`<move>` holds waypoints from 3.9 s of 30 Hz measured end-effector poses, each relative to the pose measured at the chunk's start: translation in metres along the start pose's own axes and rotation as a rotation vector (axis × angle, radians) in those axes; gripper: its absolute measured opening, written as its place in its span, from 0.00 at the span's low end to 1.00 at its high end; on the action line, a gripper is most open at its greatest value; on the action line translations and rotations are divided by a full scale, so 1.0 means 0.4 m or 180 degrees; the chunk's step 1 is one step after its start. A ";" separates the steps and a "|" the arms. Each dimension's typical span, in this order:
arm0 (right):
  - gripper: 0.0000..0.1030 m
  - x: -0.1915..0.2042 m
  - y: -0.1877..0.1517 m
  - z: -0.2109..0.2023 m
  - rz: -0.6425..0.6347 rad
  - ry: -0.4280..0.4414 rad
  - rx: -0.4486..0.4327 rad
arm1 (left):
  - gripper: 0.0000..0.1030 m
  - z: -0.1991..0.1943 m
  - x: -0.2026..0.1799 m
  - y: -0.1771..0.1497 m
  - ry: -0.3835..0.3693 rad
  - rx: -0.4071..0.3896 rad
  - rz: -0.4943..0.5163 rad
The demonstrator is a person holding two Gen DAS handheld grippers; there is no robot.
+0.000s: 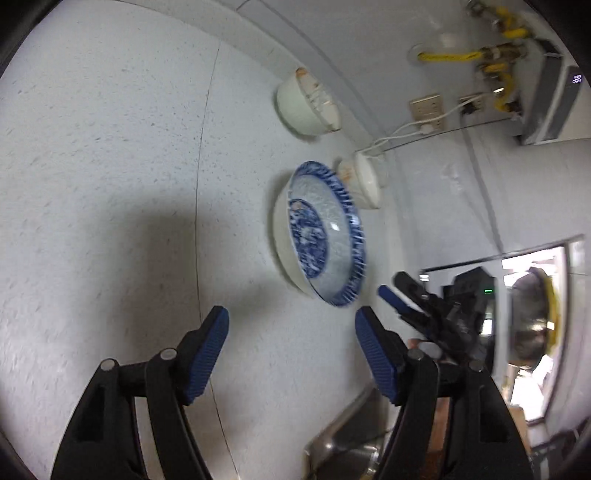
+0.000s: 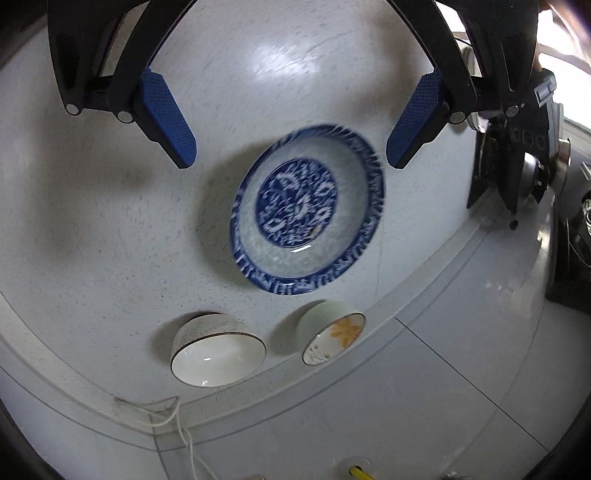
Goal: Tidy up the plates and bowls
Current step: 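Open both grippers and reach to the blue-and-white dish, closing on its rim, then carry the blue-and-white dish beside the plate stack and open both grippers, then reach both grippers to the white gold-rimmed bowl and close on its rim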
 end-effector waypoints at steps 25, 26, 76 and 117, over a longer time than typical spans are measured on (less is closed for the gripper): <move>0.11 -0.116 0.095 0.194 0.0050 0.0064 0.0579 | 0.11 0.252 -0.015 0.148 0.0527 0.0265 0.0176; 0.11 -0.114 0.092 0.193 0.0040 0.0034 0.0577 | 0.11 0.240 -0.012 0.141 0.0511 0.0260 0.0159; 0.59 0.116 -0.291 0.094 -0.0302 0.0322 0.0710 | 0.71 -0.208 0.179 -0.156 0.0922 -0.0069 0.0187; 0.76 -0.192 0.451 0.129 0.0159 -0.0569 -0.0102 | 0.73 0.563 -0.242 0.429 0.0426 0.0190 0.0224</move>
Point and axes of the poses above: each gripper's, at about its wrist camera, not at the fingertips, and z roughly the way its jaws point, x to its left, y to its top, the point moved 4 cm from there along z, roughly the way its jaws point, and after that the axes turned 7 degrees about z, right-handed, at the moved point
